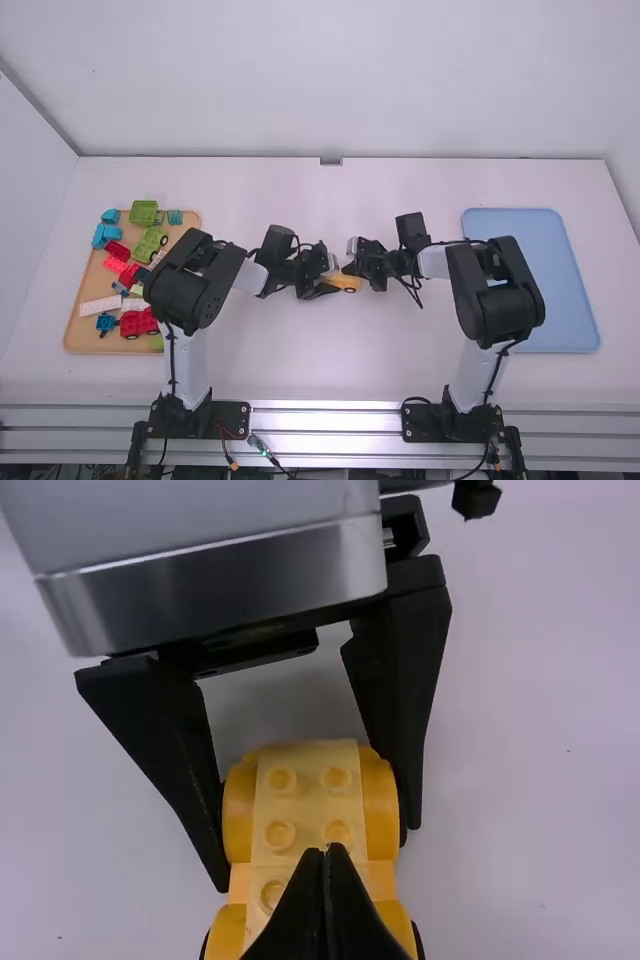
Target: Assemble lego blocks to make yellow taxi
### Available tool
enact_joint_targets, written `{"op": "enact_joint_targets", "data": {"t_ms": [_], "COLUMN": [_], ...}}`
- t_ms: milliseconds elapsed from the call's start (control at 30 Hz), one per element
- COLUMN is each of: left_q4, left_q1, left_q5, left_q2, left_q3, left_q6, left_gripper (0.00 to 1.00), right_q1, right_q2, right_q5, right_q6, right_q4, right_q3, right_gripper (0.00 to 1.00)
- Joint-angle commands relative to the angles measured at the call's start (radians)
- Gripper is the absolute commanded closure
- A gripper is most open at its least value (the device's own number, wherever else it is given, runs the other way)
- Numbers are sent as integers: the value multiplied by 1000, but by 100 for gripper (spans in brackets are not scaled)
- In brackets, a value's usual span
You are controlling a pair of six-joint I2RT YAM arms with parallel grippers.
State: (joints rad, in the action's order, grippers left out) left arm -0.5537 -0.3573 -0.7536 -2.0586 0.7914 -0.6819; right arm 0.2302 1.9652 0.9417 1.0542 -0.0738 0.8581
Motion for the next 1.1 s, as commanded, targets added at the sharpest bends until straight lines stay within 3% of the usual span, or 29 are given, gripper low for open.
{"op": "enact_joint_targets", "data": {"t_ms": [0, 167, 433, 467, 500, 533, 567, 600, 633, 667, 933, 1000, 1067], "left_q4": [11, 16, 22, 22, 21, 21, 20, 18, 18, 18, 18, 18, 18], "left_q1": [-3, -3, -3, -3, -3, -3, -3, -3, -3, -3, -3, -2, -2], "left_q5": [63, 63, 67, 67, 67, 67, 67, 67, 67, 67, 66, 67, 65], "left_q2": [-29, -29, -29, -29, -29, -29, -29, -29, -29, -29, -29, -28, -28], "left_q3": [-17, -17, -17, -17, -17, -17, -17, -17, -17, -17, -17, -16, -12], "left_q6": [46, 46, 45, 45, 46, 46, 45, 45, 46, 45, 21, 21, 26], "left_gripper": [63, 63, 61, 59, 59, 59, 59, 59, 58, 56, 21, 1, 1], "right_q1": [16, -13, -62, -70, -79, -82, -90, -97, -99, -107, -138, -141, -141], "right_q2": [68, 42, -61, -75, -90, -94, -109, -119, -122, -131, -143, -143, -143], "right_q5": [-67, 51, 71, 72, 70, 69, 55, 39, 30, 0, -108, -105, -105], "right_q6": [-10, -10, -44, -35, -33, -33, -42, -55, -64, -93, -175, -176, -175], "right_q4": [12, -87, -11, 10, 28, 33, 48, 58, 59, 56, 48, 39, 26], "right_q3": [-56, 16, 122, 130, 133, 134, 136, 138, 138, 137, 138, 138, 137], "right_gripper": [100, 100, 100, 92, 75, 73, 59, 34, 22, 1, 1, 1, 2]}}
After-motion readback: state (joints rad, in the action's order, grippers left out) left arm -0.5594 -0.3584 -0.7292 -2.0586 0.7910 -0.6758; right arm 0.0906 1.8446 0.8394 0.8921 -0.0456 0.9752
